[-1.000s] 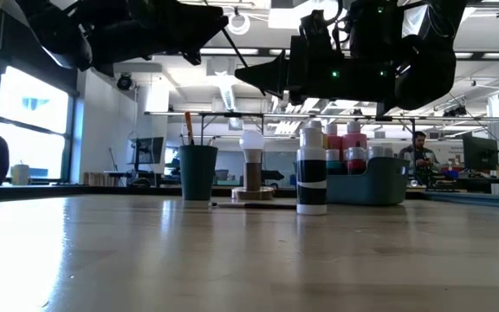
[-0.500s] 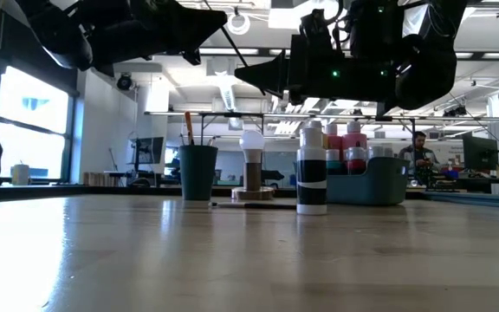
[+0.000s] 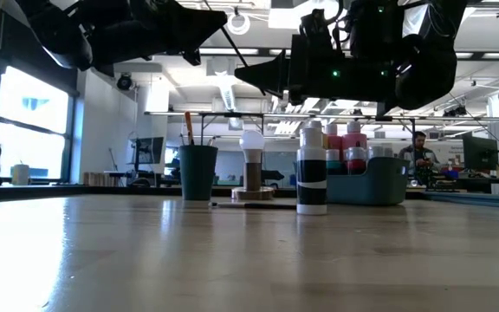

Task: Pick & Place Paint Supplies
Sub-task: Put the gold paintbrush into the blue cup

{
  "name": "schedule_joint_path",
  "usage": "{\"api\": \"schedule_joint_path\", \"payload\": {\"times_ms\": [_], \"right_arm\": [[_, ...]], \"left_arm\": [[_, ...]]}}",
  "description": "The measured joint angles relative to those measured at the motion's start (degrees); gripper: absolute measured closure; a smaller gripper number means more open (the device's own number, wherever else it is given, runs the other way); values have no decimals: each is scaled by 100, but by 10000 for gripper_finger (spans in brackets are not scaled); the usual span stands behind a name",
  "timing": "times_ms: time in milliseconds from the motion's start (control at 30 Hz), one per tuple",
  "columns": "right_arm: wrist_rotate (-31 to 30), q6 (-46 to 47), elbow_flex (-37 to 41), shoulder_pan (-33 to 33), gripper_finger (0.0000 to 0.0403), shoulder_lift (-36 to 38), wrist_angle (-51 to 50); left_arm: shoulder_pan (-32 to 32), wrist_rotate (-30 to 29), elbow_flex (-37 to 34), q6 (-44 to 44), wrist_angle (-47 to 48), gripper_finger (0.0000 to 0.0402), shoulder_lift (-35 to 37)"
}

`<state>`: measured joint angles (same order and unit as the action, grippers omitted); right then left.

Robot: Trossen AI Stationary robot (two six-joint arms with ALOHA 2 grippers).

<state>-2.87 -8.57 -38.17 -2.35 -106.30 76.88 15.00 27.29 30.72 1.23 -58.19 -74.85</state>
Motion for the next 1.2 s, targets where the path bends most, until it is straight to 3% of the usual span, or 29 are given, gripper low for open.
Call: {"api": "schedule_joint_path", "payload": {"times_ms": [300,567,733,933,1200], "right_arm": [[-8,-219,2,131,376,0,1],[-101,-228,2,151,257,0,8],[-1394,-267,9,227,198,63,-240],[-2813,-769,13,482,183,432,-1246],[-3344,-940,13,805,200,967,-2054]], "left_arm": [[0,38,0,-24,6,393,0],[-2,34,0,-23,21,394,0],[84,-23,0,44,110,394,50],[586,-321,0,154,754,394,380],[1481,-1040,0,194,1531,394,779]]}}
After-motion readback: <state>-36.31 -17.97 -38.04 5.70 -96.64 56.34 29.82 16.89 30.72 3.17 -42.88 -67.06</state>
